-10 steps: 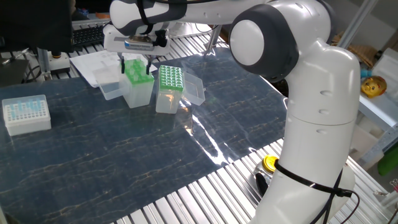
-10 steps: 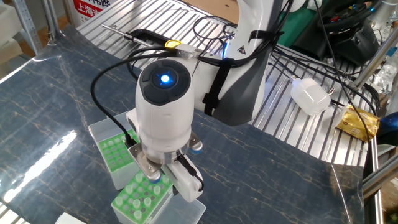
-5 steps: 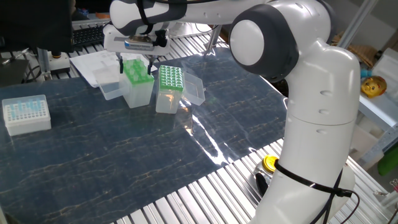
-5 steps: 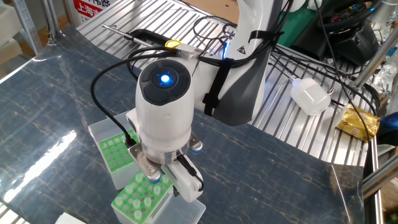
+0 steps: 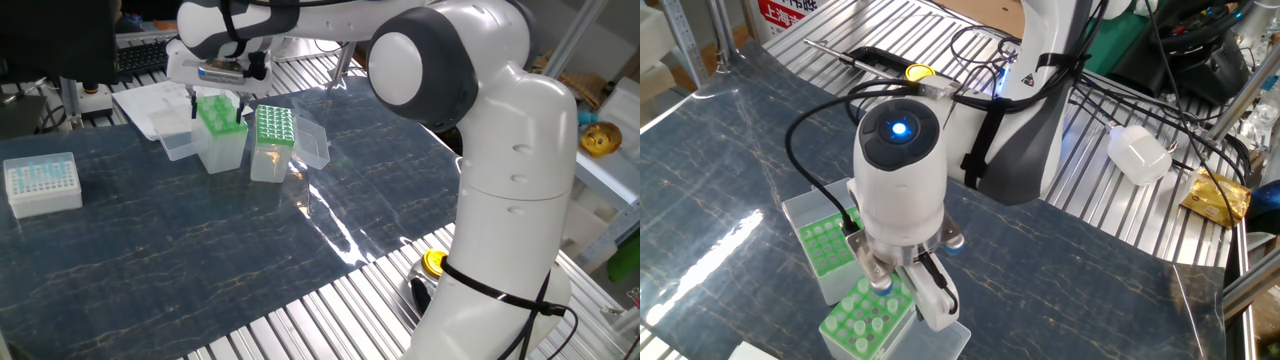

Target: Transfer all large pipette tips from one holder to another

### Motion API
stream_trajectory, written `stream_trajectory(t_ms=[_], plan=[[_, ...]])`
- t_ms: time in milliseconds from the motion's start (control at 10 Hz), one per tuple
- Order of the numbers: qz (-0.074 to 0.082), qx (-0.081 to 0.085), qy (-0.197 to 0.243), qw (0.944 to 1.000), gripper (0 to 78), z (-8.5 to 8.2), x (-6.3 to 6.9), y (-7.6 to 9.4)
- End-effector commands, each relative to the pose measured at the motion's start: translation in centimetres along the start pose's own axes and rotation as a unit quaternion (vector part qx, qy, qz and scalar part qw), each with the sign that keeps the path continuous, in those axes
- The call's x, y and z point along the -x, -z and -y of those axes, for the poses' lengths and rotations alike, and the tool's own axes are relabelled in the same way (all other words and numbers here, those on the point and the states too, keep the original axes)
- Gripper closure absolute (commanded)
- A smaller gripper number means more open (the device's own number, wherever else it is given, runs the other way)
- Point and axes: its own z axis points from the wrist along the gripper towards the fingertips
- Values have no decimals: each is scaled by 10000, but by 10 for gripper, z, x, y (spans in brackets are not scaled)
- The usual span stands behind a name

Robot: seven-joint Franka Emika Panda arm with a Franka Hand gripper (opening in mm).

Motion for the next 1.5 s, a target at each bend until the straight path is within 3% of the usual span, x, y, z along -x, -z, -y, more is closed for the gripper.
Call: stream_trajectory(t_ms=[100,1500], plan=[[36,58,-75,9999,1,0,-1,-1],[210,102,-157,9996,1,-2,-2,-9]])
